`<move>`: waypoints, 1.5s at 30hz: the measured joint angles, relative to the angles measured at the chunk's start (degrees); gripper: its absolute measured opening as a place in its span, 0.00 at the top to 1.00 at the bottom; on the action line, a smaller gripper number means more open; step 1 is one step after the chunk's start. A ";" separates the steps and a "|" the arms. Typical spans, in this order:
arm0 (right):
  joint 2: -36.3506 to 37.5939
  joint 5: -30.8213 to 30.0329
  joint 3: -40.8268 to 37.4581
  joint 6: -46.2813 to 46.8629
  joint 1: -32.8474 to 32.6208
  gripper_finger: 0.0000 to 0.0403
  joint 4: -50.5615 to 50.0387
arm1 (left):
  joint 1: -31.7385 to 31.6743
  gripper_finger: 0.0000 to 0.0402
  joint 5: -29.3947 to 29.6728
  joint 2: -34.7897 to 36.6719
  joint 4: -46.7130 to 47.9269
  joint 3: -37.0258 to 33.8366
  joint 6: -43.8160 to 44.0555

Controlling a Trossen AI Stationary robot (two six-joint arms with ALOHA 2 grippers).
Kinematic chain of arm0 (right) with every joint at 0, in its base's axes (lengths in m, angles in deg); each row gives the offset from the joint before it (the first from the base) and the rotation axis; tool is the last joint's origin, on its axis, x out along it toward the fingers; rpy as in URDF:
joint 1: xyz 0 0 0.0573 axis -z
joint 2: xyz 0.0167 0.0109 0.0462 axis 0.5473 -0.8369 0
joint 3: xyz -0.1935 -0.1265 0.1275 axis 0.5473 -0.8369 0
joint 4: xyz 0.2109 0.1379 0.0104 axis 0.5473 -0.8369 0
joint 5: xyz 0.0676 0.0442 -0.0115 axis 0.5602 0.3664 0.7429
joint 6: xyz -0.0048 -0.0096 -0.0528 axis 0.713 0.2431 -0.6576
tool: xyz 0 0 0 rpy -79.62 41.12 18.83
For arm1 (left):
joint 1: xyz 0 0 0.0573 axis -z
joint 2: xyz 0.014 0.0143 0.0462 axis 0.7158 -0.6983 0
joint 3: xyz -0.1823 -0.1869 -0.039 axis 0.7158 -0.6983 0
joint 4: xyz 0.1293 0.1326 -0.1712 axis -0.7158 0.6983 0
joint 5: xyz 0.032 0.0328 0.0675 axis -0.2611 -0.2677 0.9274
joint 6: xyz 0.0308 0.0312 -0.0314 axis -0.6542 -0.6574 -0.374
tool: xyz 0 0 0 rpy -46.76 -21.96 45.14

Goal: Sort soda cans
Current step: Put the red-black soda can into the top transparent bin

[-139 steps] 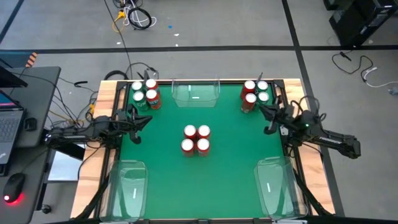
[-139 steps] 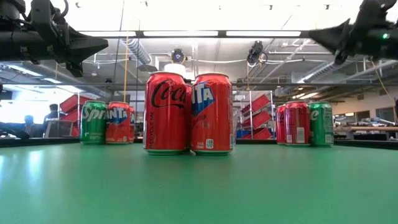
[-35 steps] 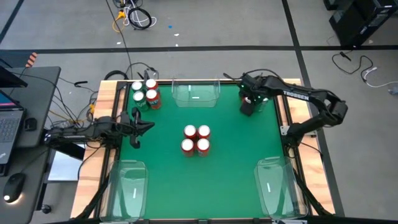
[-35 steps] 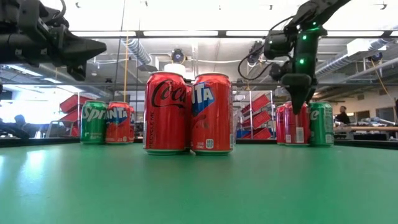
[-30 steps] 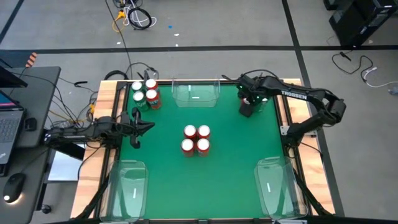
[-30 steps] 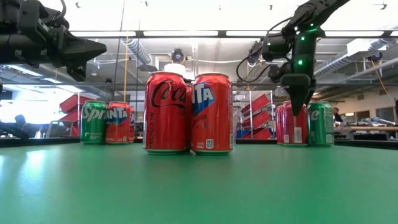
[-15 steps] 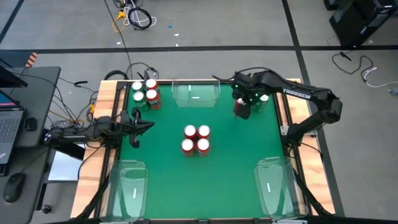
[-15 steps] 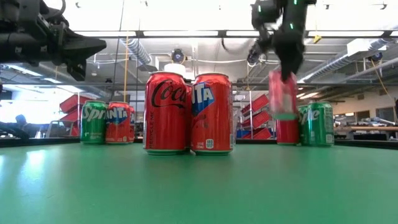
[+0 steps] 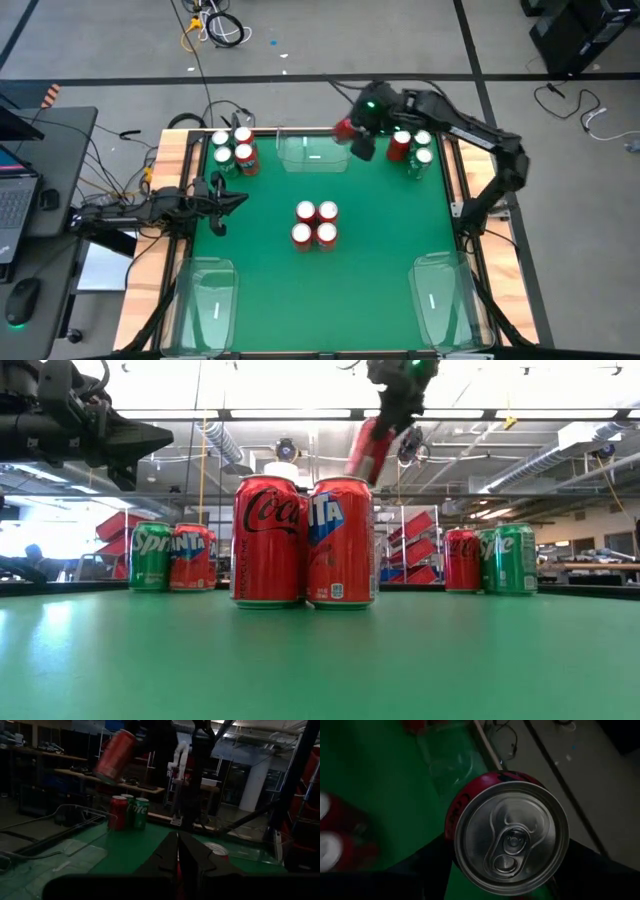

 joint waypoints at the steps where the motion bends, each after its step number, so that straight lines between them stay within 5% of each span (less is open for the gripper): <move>1: -1.74 0.02 1.60 -0.77 0.16 0.32 -0.13 | 0.00 0.95 0.00 0.00 -0.01 0.00 -0.02; 10: -15.92 0.89 14.76 -5.48 3.58 0.32 -4.07 | 0.00 0.95 -0.02 0.00 0.11 0.00 -0.14; 22: -27.51 5.20 16.48 -6.78 11.64 0.32 -5.59 | 0.00 0.95 -0.02 -0.99 1.97 0.00 -3.17; 45: -33.91 5.64 15.30 -3.92 13.47 0.30 -2.73 | 0.00 0.95 0.08 -6.19 1.74 0.00 -3.19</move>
